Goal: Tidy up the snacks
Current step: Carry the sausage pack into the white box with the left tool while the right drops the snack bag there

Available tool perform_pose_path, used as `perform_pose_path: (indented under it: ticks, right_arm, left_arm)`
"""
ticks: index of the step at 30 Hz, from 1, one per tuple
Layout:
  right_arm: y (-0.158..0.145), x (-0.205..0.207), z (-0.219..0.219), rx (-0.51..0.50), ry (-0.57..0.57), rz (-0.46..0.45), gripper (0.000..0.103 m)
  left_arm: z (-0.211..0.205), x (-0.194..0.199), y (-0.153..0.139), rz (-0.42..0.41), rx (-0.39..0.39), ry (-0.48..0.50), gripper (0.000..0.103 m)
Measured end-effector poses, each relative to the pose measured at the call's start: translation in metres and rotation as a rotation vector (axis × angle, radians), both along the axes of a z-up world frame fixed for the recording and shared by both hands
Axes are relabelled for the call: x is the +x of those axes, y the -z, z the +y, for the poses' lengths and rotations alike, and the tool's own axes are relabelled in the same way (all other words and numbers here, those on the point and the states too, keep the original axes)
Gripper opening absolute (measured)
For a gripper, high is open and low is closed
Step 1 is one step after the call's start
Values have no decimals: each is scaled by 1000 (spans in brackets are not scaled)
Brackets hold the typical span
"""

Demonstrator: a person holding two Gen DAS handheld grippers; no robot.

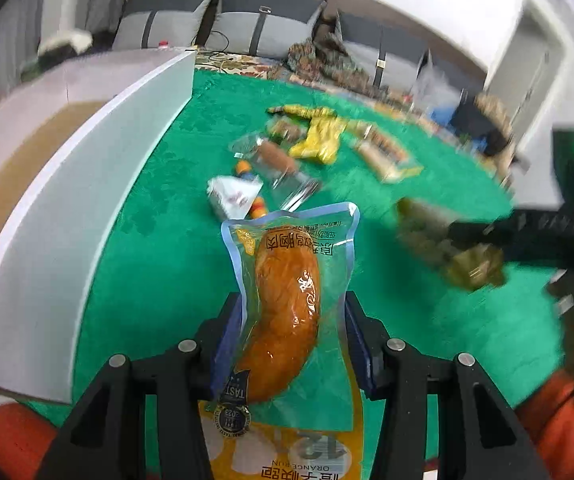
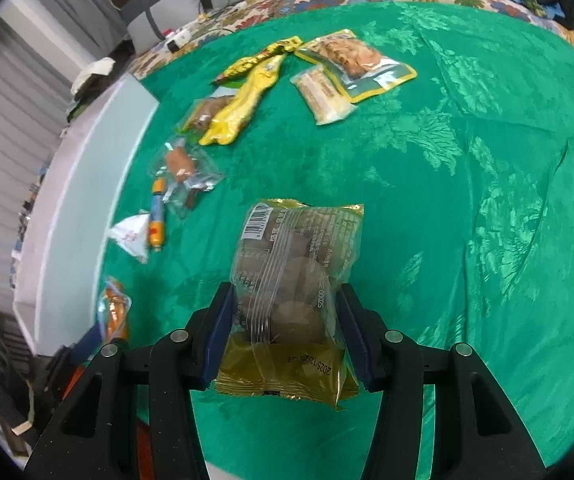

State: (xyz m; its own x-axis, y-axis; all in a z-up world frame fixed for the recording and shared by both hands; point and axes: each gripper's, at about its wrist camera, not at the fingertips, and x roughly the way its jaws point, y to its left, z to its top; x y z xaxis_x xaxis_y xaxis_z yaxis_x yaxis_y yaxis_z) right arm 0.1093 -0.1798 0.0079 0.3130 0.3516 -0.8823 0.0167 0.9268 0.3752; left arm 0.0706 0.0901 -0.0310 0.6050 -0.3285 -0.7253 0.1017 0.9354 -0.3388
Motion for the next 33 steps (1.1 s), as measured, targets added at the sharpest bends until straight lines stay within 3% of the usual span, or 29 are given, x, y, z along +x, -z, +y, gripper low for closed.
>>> perform_pose_path:
  ticks: [2,5,6,7,10,13,14,15,16,18,19,21,23,25,27,29,31,32,33]
  right_arm:
    - [-16,2,11,41,-18,-24,54]
    - [-58,14,44,112,-65,-102,48]
    - [-70,18,54,135,-79,-126,31]
    - [-86,24,70,169,-104,-158,26]
    - [-132,44,139,176,-223,-261,25]
    - [-145,64,183,154,-280,-291,25]
    - [-143,71,191,102,-288,-295,27]
    - [-139,74,193,77,-298,-279,52]
    - [-129,77,195,44,-319,-229,88]
    - [-91,71,201,-23,-375,-46,89]
    - [-66,59,201,-10,-389,49,90]
    - [-23,34,202,74,-400,174,89]
    - [29,10,200,180,-284,305,89]
    - [59,6,199,246,-153,337,89]
    - [66,8,201,281,-54,278,93]
    - [58,13,213,231,-30,201,93]
    - [64,12,228,158,-84,219,91]
    - [63,10,236,101,-135,196,84]
    - [64,11,239,89,-177,198,59]
  left_arm:
    - [21,0,-22,-16,-114,-30,48]
    - [63,2,-61,-77,-181,-93,48]
    - [85,4,-76,-105,-180,-129,49]
    - [104,6,-87,-125,-174,-163,49]
    - [163,14,-110,-159,-71,-287,49]
    - [202,15,-118,-159,-14,-348,49]
    - [210,14,-120,-161,-2,-357,49]
    - [217,12,-122,-164,13,-364,49]
    - [221,10,-122,-165,23,-368,49]
    - [229,8,-120,-164,20,-378,49]
    - [233,7,-118,-162,11,-384,49]
    - [236,3,-111,-161,3,-393,49]
    - [237,4,-104,-152,-4,-396,49]
    - [236,3,-99,-140,-6,-390,49]
    - [236,2,-98,-137,13,-386,49]
    - [236,1,-95,-131,25,-390,49]
    - [237,1,-90,-120,13,-392,49]
    - [237,1,-88,-118,13,-392,49]
    - [237,1,-87,-118,18,-391,49]
